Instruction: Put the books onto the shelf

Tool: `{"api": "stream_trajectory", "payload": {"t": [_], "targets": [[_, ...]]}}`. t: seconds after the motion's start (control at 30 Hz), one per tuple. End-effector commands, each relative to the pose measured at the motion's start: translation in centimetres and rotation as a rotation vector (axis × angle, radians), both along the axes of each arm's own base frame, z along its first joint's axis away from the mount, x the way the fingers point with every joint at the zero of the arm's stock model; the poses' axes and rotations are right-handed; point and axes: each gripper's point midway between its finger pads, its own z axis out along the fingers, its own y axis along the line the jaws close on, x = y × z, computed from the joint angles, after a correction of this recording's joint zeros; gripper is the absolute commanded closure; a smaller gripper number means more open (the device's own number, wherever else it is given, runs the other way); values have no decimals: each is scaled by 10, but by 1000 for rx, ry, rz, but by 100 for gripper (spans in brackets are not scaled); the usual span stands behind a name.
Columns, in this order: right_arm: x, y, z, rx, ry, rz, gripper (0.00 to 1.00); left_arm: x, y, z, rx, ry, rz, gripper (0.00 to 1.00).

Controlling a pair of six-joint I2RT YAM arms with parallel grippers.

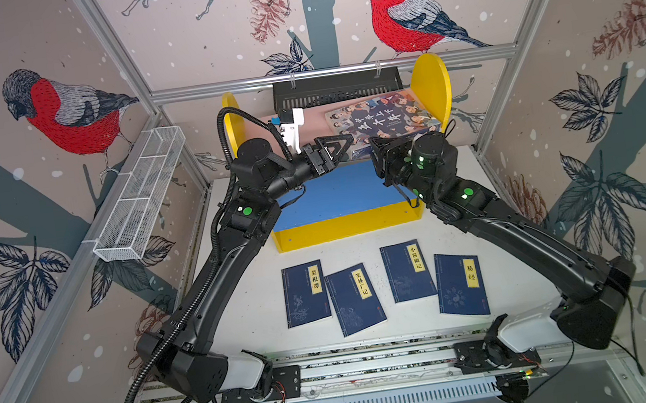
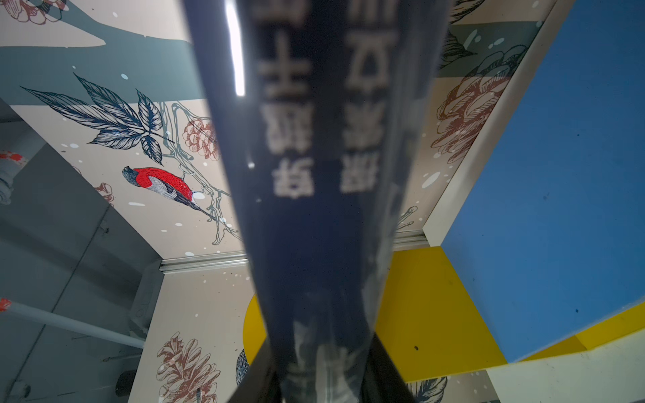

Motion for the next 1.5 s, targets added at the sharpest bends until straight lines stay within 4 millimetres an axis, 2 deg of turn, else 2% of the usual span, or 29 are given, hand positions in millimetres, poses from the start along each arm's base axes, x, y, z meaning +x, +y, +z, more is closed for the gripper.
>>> {"api": "stream_trajectory", "payload": {"t": [0.0,0.2,0.4,0.57,0.7,0.9,1.1,1.3,1.47], "targets": [[0,2,13,48,-34,10,63,-2,1,4,-1,-37,-4,25],[-7,-2,16,51,-37,15,50,-2,3,4,36,-83,15,24],[-18,-11,21,32,-43,8,48,-6,10,13,106,-189,55,24],[-30,-24,11,12,-22,-2,48,-9,21,17,219,-296,131,24],[-29,-30,5,9,-16,16,49,-10,27,13,258,-324,163,24],[-30,-25,10,-20,-52,47,57,-14,27,6,253,-316,146,24],[-33,-24,22,-26,-110,68,76,-18,27,2,253,-328,134,24],[-29,-23,26,-35,-135,68,81,-19,27,1,251,-328,133,24],[-27,-25,23,-31,-120,53,81,-18,27,1,250,-324,137,24]]}}
